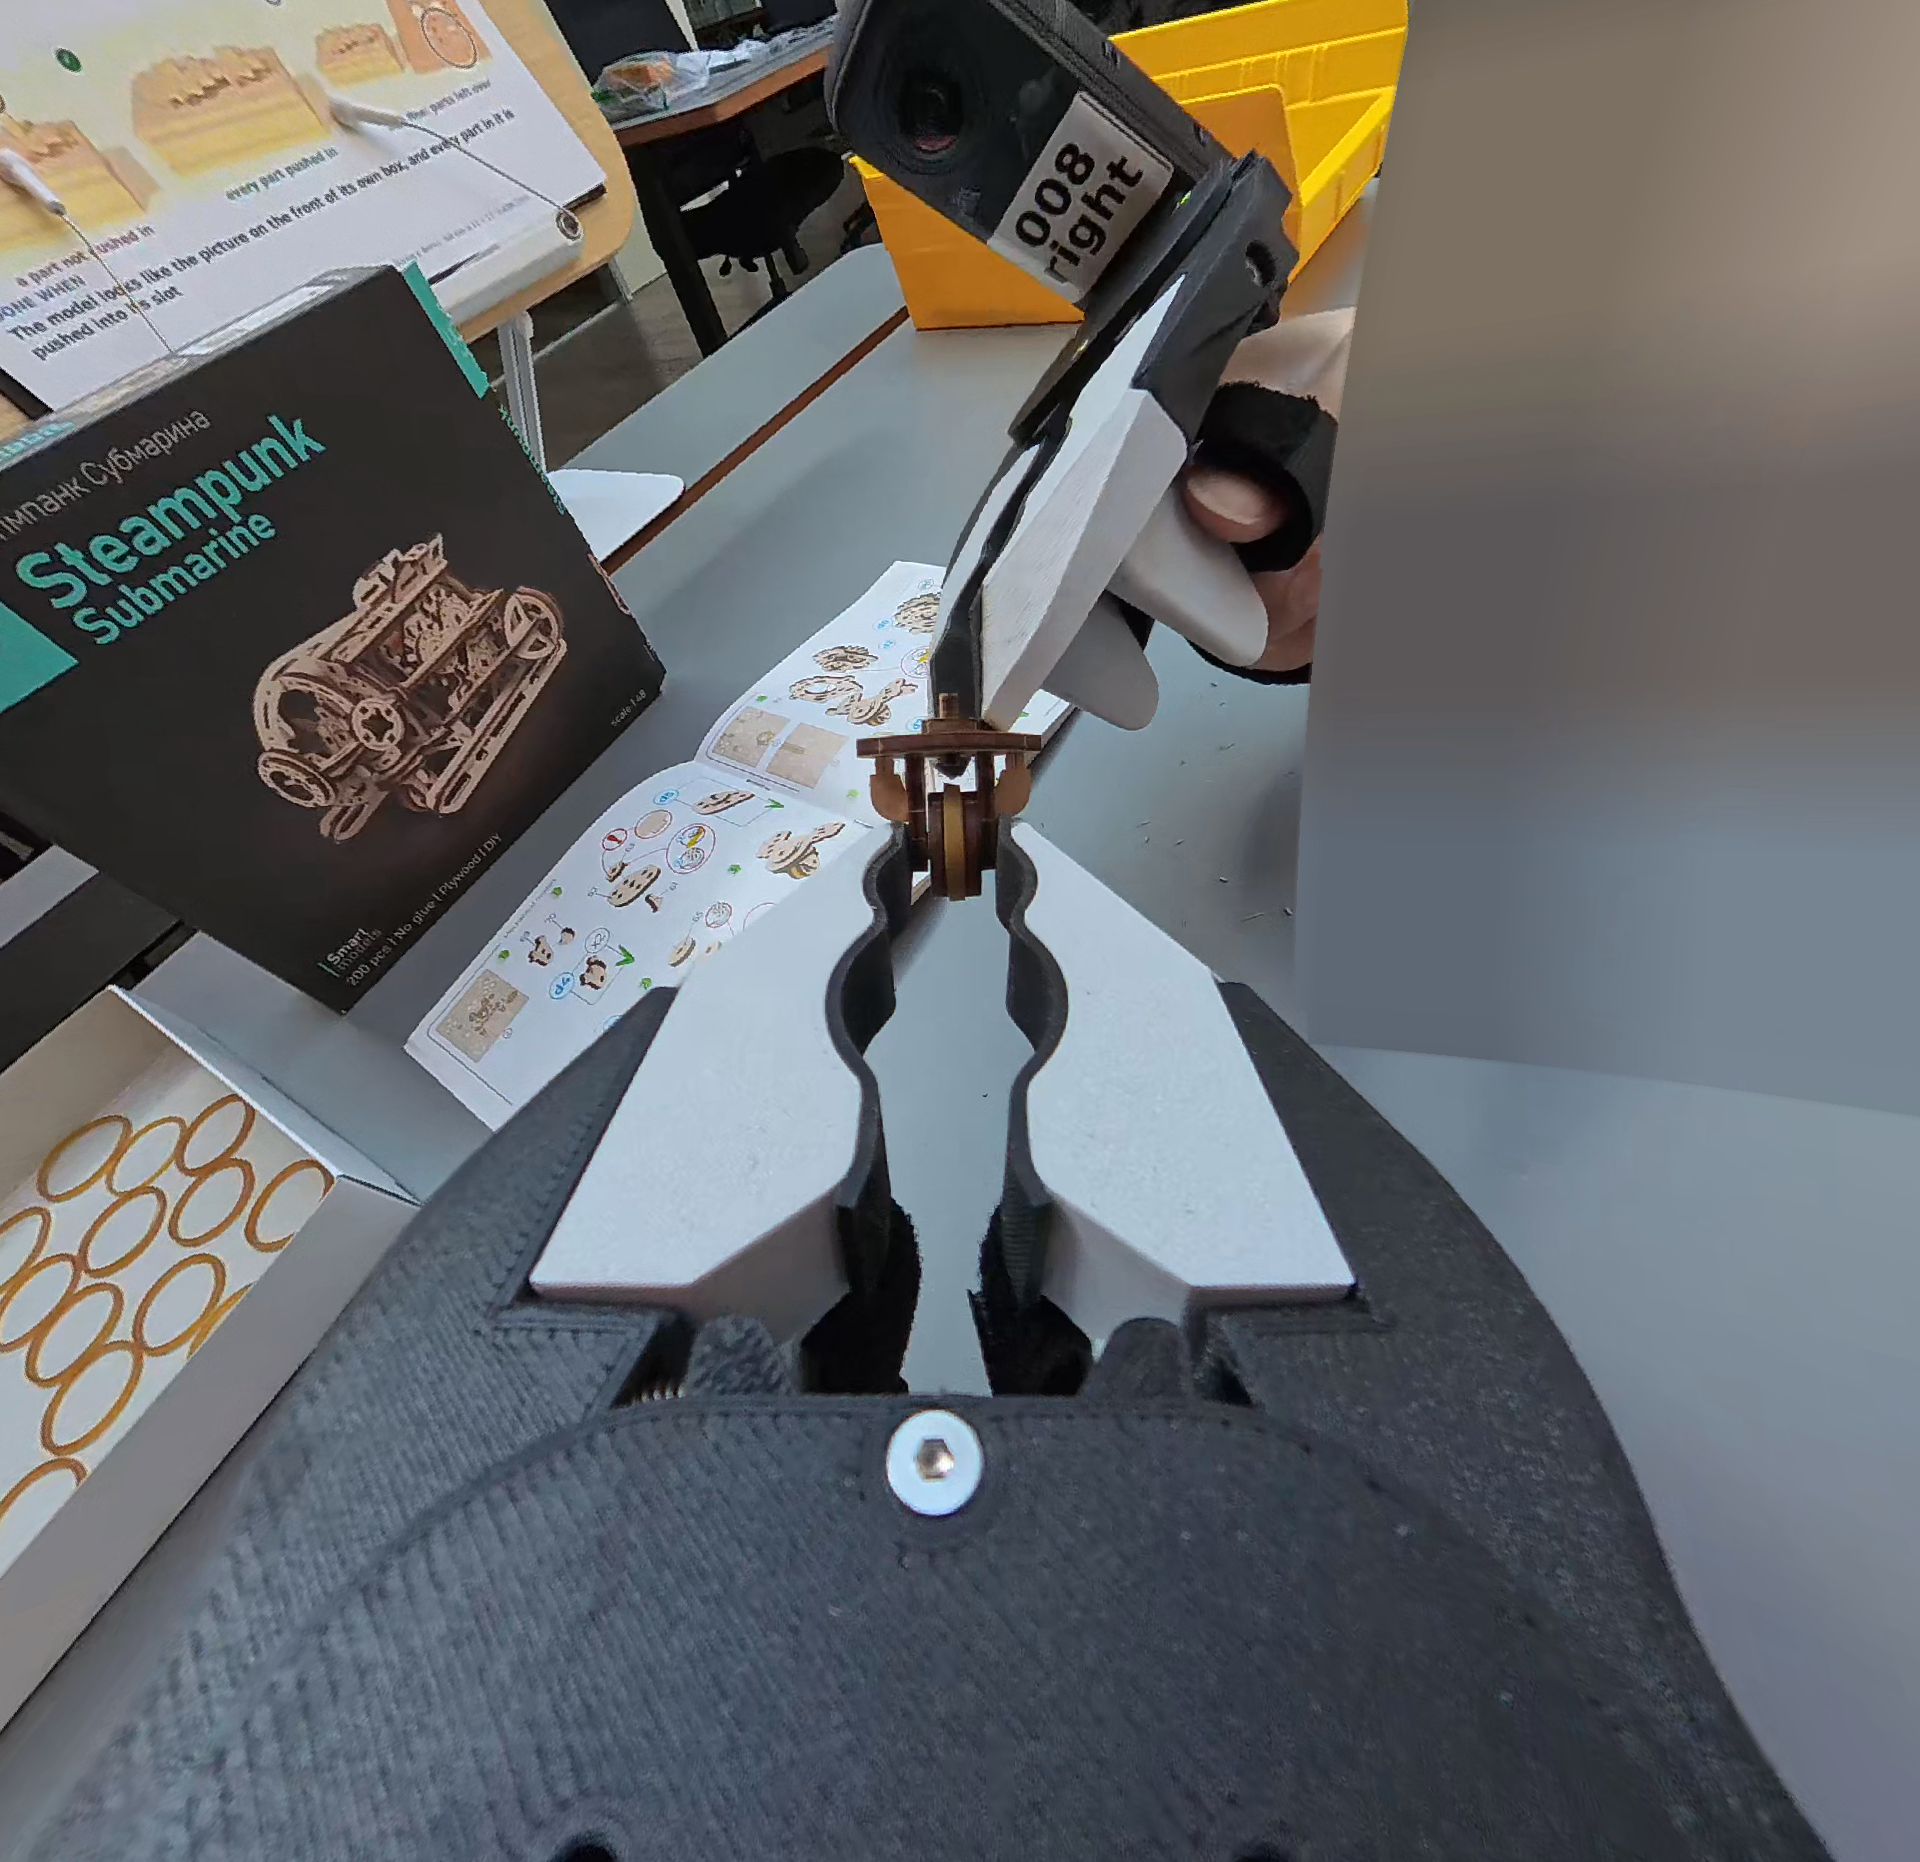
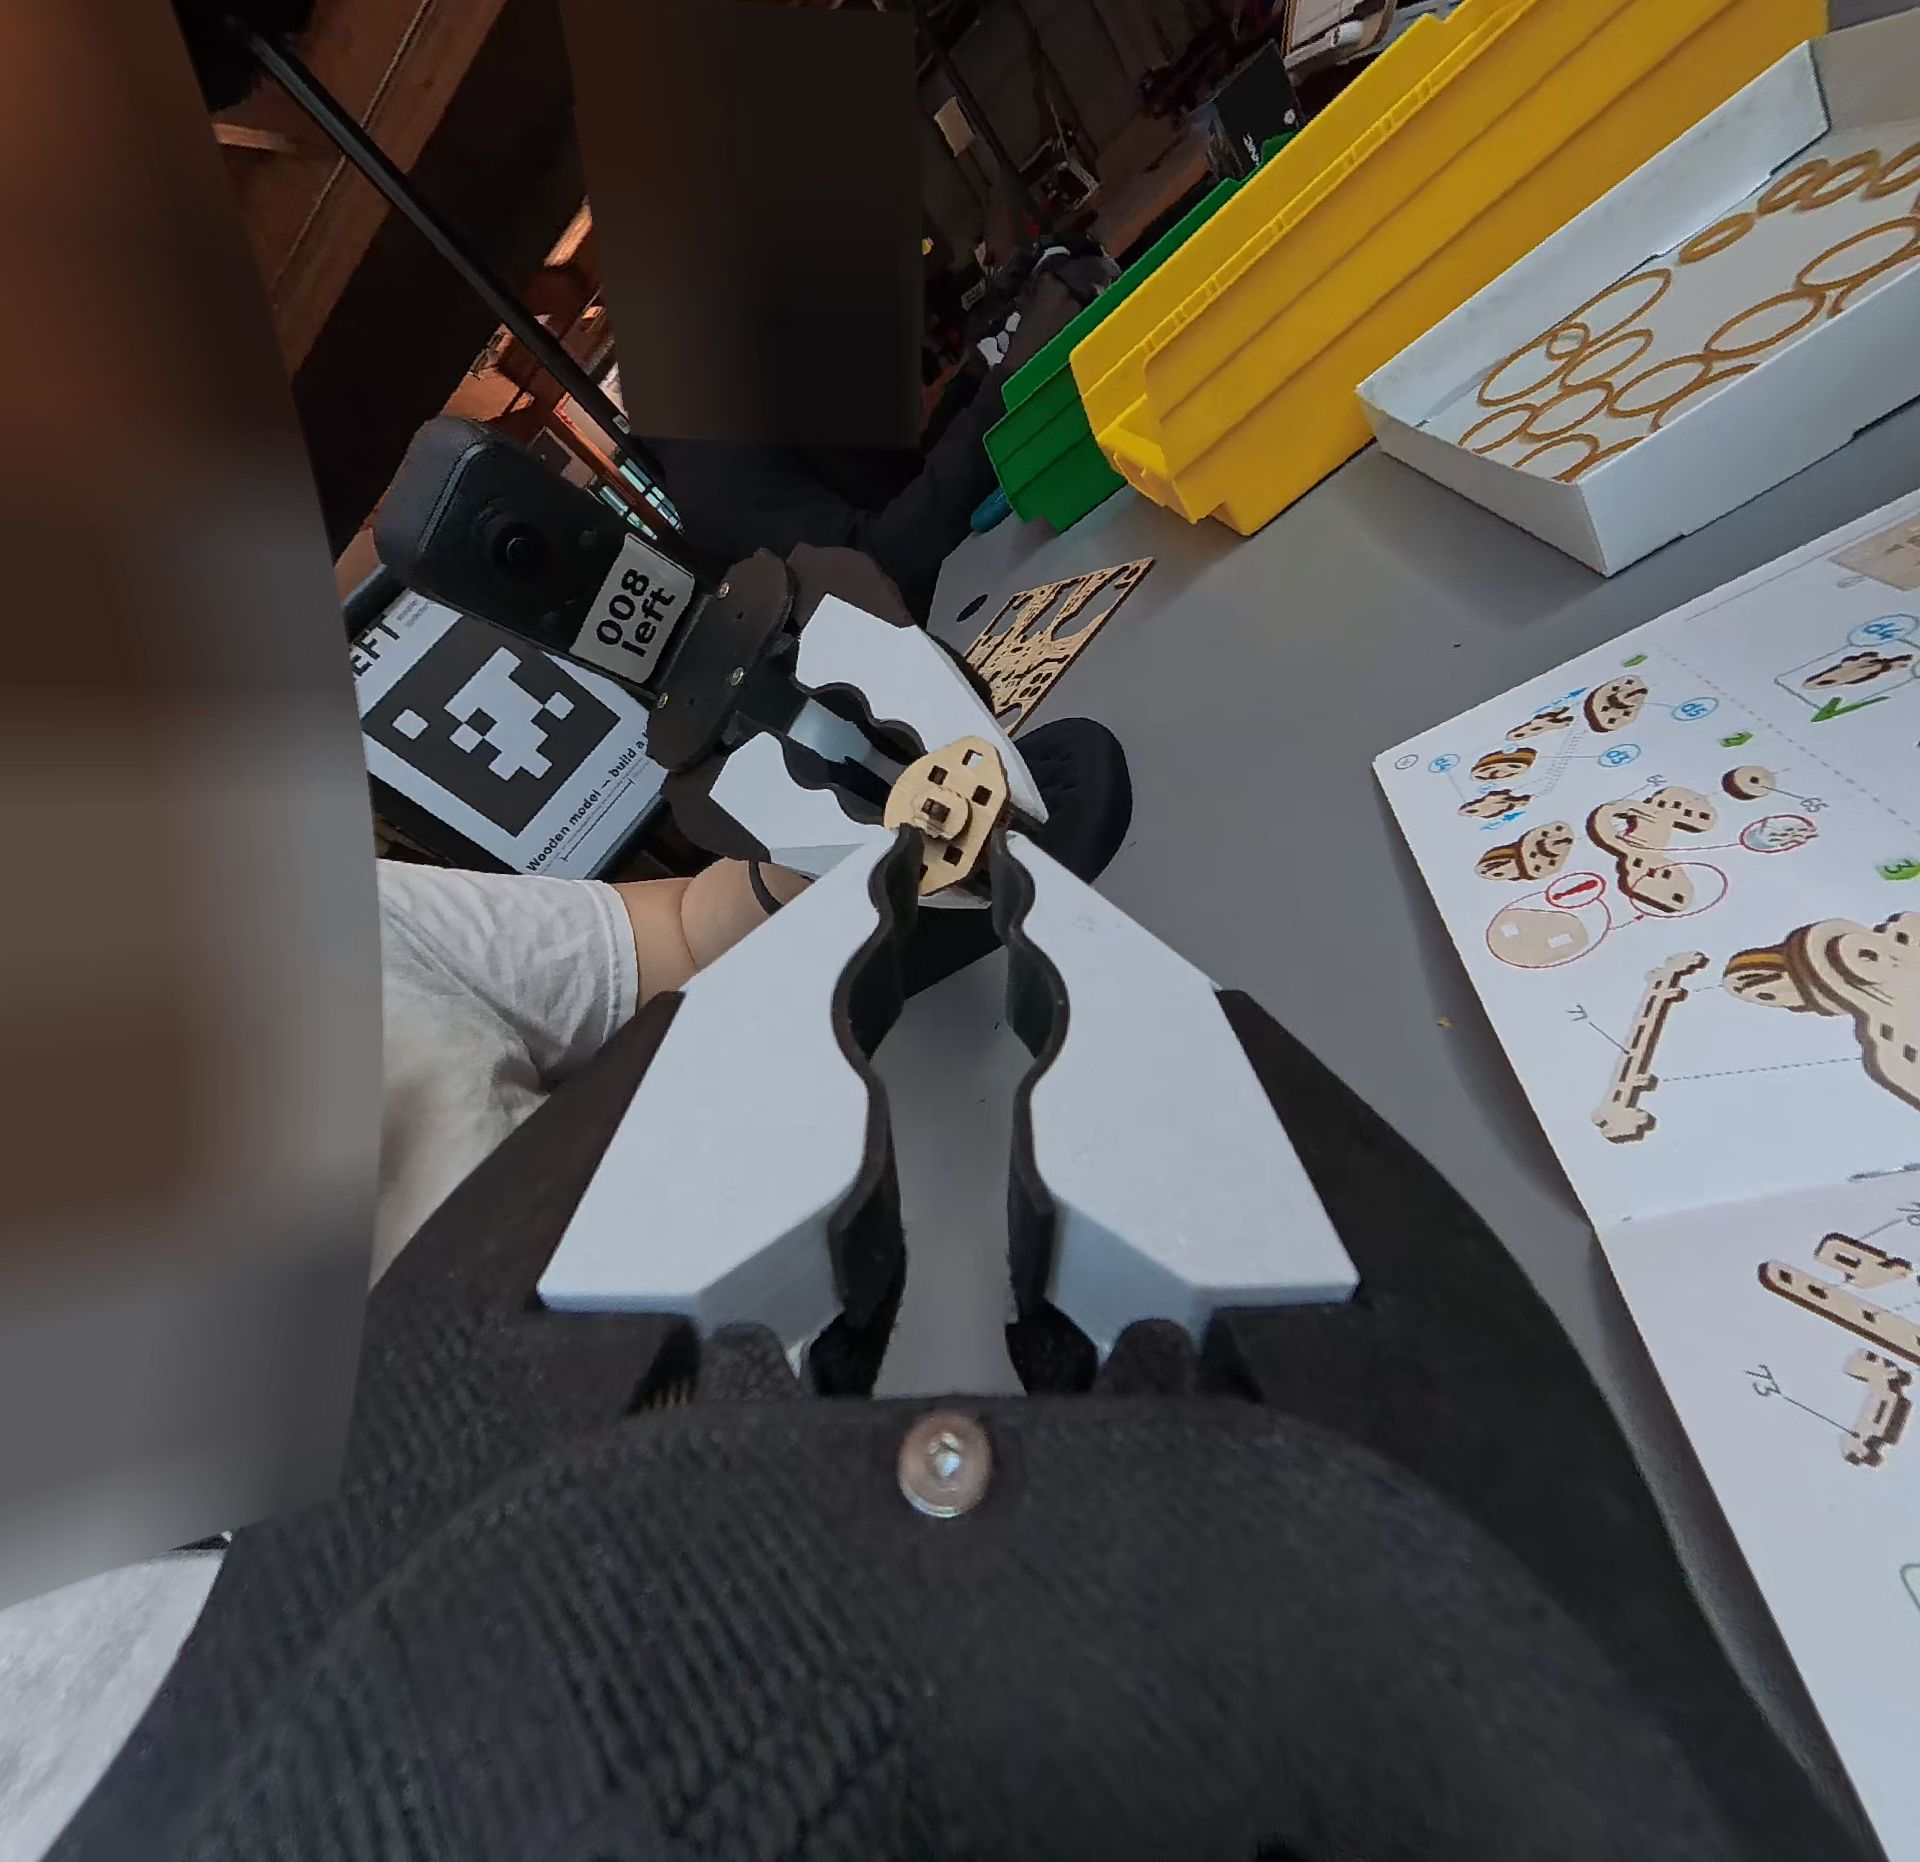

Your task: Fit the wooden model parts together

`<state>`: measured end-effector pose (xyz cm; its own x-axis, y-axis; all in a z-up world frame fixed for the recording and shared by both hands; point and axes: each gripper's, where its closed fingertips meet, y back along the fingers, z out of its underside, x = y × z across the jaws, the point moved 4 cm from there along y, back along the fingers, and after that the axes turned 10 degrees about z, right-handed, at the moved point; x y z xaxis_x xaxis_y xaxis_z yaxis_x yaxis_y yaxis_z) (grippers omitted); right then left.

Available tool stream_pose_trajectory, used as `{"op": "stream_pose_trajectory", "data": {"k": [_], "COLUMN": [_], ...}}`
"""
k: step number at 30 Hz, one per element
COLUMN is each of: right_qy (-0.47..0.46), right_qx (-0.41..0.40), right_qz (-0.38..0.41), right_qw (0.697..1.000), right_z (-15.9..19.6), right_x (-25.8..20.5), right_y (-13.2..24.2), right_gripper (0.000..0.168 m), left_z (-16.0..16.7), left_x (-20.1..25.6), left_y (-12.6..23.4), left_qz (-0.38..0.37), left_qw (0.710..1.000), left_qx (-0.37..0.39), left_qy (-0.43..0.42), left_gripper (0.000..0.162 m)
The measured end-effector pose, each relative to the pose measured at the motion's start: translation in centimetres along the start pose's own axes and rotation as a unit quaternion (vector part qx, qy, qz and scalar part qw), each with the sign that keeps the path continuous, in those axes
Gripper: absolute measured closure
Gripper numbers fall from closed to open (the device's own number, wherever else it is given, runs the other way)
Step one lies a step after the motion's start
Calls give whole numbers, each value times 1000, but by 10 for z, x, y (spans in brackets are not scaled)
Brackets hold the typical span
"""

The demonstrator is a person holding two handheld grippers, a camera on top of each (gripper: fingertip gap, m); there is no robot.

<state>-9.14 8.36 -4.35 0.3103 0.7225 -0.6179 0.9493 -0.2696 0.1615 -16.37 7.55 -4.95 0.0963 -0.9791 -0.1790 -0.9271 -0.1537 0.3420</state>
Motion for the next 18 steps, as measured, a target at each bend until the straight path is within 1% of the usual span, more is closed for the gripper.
{"op": "stream_pose_trajectory", "data": {"k": [12, 15, 17, 18], "right_qy": [-72, -74, -66, -56], "right_qx": [-31, -36, -54, -60], "right_qz": [16, 19, 19, 32], "right_qw": [997, 996, 996, 996], "right_z": [9, 11, 16, 19], "right_x": [16, 17, 16, 18], "right_y": [-4, -6, -10, -12], "right_gripper": [156, 153, 147, 146], "left_z": [14, 17, 18, 20], "left_x": [-3, -4, -2, -2], "left_y": [-7, -9, -11, -12], "left_qz": [-10, -14, -16, -21], "left_qw": [999, 998, 997, 996], "left_qx": [-52, -67, -75, -87], "left_qy": [-11, -16, -25, -30], "left_gripper": [148, 148, 148, 148]}}
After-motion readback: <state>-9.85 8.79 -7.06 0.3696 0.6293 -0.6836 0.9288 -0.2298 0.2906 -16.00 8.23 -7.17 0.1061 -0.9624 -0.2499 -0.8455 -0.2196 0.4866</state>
